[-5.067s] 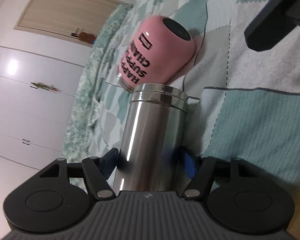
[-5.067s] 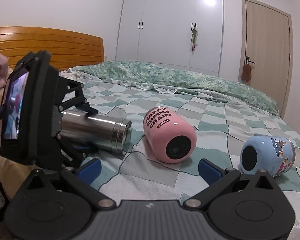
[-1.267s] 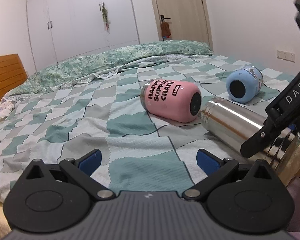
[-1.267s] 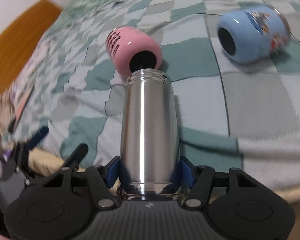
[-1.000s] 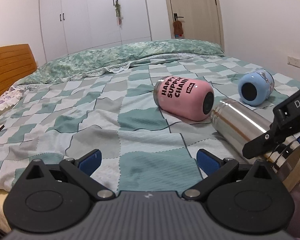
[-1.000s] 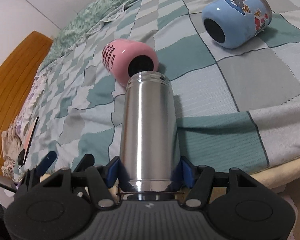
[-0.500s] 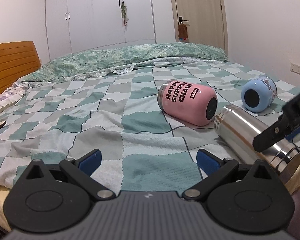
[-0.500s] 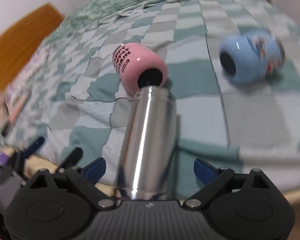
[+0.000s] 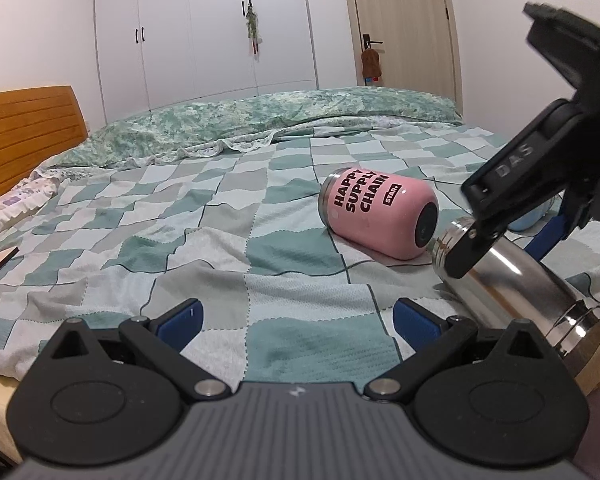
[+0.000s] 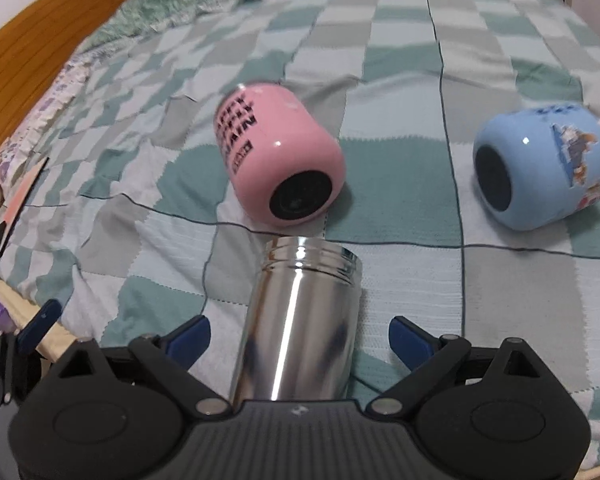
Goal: Flip cup upright
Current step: 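Lift the thermos with the right tool and rotate it upright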
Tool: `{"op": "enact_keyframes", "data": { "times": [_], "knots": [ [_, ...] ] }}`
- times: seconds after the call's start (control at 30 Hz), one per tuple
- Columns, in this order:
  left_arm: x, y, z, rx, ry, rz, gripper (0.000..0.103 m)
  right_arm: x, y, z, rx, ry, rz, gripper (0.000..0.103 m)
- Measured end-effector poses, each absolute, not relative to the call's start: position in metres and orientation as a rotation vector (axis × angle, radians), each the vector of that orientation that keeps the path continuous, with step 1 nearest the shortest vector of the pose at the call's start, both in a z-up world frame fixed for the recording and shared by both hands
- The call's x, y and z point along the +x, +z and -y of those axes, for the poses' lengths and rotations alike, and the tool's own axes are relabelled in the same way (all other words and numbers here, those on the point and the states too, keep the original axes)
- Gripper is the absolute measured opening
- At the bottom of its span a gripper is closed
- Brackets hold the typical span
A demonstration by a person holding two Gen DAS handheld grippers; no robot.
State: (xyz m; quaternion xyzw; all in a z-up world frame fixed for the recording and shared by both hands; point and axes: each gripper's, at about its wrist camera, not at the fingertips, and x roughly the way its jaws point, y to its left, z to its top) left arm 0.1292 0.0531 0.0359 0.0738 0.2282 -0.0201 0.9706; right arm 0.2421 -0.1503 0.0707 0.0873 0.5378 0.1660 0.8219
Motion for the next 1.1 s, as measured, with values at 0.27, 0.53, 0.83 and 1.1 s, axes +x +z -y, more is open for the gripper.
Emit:
{"op": "enact_keyframes", "data": {
  "times": [0.27,0.53,0.83,1.1],
  "knots": [
    [0.130,0.035,-0.051,0.153,-0.037,-0.468,0.103,0.254,0.055,0.156,0.308,0.393,-1.185,0.062],
    [0.130,0.032,-0.054,0.150,-0.028,-0.475,0.103,0.198,0.074,0.170,0.274,0.476,-0.902,0.062],
    [0.122,0.036,-0.057,0.141,-0.009,-0.469,0.103,0.142,0.084,0.181,0.247,0.498,-0.600,0.062],
    [0.115,0.045,-0.057,0.130,0.016,-0.446,0.103,0.114,0.095,0.170,0.167,0.544,-0.440,0.062]
  ]
}}
